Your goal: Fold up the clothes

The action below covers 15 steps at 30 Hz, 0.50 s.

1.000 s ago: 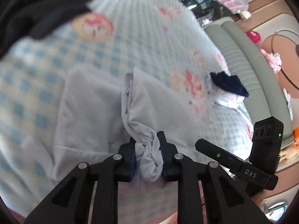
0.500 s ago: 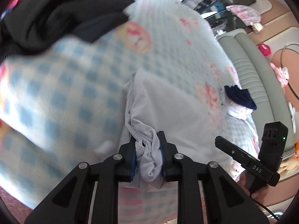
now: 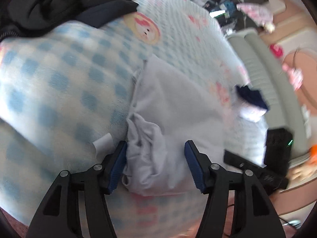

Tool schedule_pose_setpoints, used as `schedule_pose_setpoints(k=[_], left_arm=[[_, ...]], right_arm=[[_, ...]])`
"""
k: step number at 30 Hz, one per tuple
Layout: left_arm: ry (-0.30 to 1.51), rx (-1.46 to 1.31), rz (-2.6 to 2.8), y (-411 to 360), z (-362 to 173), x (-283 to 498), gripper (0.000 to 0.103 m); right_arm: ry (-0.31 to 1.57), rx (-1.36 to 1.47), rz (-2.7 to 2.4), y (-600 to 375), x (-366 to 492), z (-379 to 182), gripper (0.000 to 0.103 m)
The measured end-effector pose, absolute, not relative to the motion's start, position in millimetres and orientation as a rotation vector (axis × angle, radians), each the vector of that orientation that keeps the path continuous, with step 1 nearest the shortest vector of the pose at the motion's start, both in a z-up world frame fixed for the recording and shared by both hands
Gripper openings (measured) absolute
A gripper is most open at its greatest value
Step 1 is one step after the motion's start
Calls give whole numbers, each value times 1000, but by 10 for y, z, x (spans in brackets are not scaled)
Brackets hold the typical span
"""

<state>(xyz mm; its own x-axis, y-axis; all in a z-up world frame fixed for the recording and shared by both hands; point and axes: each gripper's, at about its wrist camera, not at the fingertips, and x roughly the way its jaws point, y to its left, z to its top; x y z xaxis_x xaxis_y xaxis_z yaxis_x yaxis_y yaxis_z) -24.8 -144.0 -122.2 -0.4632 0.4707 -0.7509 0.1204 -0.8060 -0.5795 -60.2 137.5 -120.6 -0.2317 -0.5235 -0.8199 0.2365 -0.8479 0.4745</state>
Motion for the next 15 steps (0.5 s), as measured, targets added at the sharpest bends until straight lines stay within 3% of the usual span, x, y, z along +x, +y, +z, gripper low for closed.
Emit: schedule_pose_setpoints(k=[3,4,5,7,9,15], left_arm=[[-919,-1510,2355,-1441,-1277,-279,50],[-930,-1502,2350,-1436,-1256,-275,45],[-923,-1493,2347,-1406,-1222,-267,40],[-887,-1476,2347,-1304,-1131,-252,35],[-876,-1461,2332,-1231,-1056,-237,35],[-829,-1384,2254,-793,-890,-170,34]], right_arm=[[-423,1595,-2089,1367,-657,-1370,75],[-457,1592,-2076,1387,-658,-1387,72],[-480,1575,-2057,1403,-643,-1365,57],[-461,1540,-2067,1422,-596,-1271,52],[-454,1513,-2085,1461,-554,-1182,46],[-509,1448,-2182,1770,-346,-788,43]])
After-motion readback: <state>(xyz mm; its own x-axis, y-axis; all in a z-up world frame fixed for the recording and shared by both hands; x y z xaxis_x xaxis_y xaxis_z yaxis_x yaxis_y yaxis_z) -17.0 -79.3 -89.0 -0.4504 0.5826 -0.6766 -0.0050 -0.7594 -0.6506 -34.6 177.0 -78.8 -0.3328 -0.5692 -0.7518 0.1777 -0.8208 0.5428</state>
